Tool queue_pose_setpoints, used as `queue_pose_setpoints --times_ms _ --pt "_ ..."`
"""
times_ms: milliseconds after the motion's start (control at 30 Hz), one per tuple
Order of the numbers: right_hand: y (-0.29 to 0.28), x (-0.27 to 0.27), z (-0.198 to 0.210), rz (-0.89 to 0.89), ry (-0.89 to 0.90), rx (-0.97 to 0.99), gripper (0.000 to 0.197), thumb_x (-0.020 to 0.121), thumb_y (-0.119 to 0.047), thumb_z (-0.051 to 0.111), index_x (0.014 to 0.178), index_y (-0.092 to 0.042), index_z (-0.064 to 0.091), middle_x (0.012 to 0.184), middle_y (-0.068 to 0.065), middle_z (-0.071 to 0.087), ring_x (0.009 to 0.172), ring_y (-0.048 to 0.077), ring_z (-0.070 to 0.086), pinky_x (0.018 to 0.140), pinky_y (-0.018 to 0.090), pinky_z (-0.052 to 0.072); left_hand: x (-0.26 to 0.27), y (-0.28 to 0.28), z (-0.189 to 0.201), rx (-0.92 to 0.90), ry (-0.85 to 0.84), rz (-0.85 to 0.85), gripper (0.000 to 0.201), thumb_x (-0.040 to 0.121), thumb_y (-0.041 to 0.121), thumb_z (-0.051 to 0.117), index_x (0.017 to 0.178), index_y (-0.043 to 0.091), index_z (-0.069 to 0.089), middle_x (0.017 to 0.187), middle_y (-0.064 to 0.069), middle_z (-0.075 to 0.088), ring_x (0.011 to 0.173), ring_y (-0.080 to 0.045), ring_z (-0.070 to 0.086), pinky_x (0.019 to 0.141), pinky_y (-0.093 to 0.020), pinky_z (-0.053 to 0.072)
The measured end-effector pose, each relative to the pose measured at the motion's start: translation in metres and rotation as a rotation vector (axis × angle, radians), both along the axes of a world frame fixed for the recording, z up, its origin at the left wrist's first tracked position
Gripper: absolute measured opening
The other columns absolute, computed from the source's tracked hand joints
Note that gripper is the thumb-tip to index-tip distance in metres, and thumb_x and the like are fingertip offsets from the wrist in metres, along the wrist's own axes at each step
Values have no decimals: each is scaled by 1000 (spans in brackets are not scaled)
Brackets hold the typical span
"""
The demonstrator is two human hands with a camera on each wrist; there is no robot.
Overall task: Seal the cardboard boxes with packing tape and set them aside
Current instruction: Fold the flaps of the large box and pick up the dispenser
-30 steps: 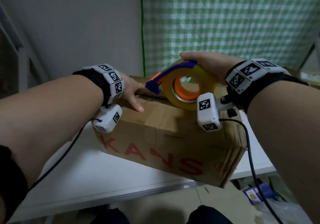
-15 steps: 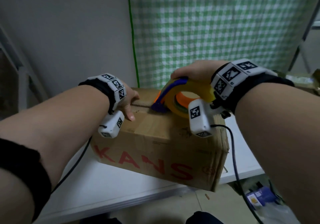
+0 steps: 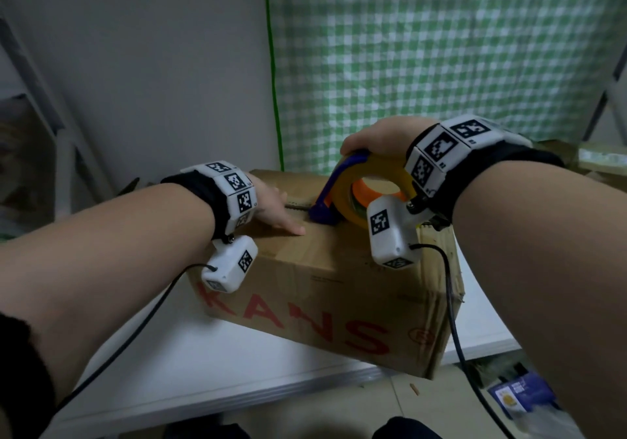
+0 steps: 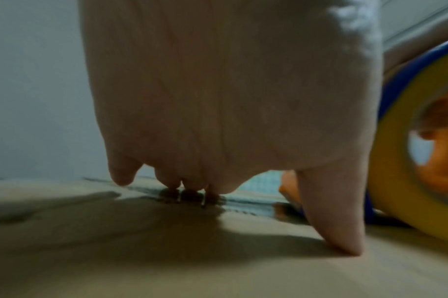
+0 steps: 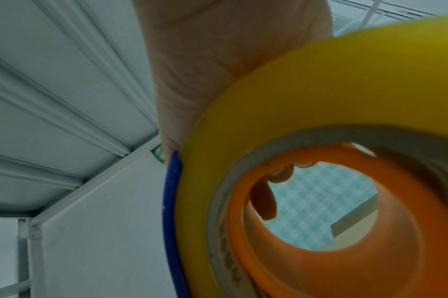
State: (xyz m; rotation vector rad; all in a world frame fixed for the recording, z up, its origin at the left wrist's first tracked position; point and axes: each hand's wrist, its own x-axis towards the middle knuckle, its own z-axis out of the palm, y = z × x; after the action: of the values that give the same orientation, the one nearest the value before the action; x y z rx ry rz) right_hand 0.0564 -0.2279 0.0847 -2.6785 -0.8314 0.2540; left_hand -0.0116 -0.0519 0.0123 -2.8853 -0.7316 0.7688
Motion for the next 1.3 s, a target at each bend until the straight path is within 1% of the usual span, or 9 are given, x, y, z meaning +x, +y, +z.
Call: queue_pose_setpoints --times_ms 233,400,533,667,833,933,1067,1200,1300 --pt "-23 9 -7 -91 372 374 45 90 -57 51 92 -14 65 92 8 65 77 22 60 75 34 49 -1 -33 4 -39 65 -87 106 75 79 43 152 17 4 160 -3 -5 146 -24 2 118 -46 11" --pt "-57 21 -23 -263 400 526 67 97 -57 32 149 -15 26 154 11 27 137 31 32 98 41 31 1 -38 2 -13 91 -74 111 71 83 41 152 13 7 159 -4 -2 146 -24 5 118 -46 13" --pt "-64 23 -37 -265 515 525 71 97 -60 24 149 -12 27 152 15 32 134 33 37 83 36 31 2 -41 2 -4 88 -82 109 73 81 42 152 13 7 159 -5 3 145 -25 10 117 -45 15" --pt "-64 23 -40 -282 594 536 82 87 -74 31 142 -14 41 137 17 50 91 29 58 63 36 41 -2 -33 1 -44 80 -80 121 60 83 47 152 16 7 158 -3 5 144 -25 12 117 -46 16" --pt "-43 3 -37 -129 708 458 78 87 -73 34 130 -10 52 117 16 60 91 31 61 77 40 50 -21 -10 4 5 94 -5 121 59 84 51 151 18 11 158 -3 10 144 -24 14 117 -45 16" --pt "-28 -18 -33 -62 742 354 67 83 -76 39 101 -14 58 96 11 57 81 31 57 76 41 49 -36 4 6 -2 98 50 122 58 83 51 151 17 11 158 -5 12 145 -24 14 117 -46 16" --pt "-13 -29 -20 -78 606 425 53 92 -57 41 122 -14 47 114 9 50 85 27 53 67 33 43 -48 11 2 -26 43 33 120 58 82 52 152 18 12 157 -4 17 142 -23 21 116 -44 19" --pt "3 -33 -14 -45 609 528 73 90 -62 41 140 -8 41 123 6 49 105 26 51 89 42 45 -45 8 2 -13 42 30 101 77 70 51 151 14 12 156 -6 19 141 -24 23 114 -42 21" --pt "8 -38 -17 -31 606 500 63 87 -64 49 120 -11 55 108 8 61 87 25 61 68 33 49 -43 6 4 44 60 10 99 78 72 48 151 14 16 154 -8 25 138 -24 28 111 -40 25"
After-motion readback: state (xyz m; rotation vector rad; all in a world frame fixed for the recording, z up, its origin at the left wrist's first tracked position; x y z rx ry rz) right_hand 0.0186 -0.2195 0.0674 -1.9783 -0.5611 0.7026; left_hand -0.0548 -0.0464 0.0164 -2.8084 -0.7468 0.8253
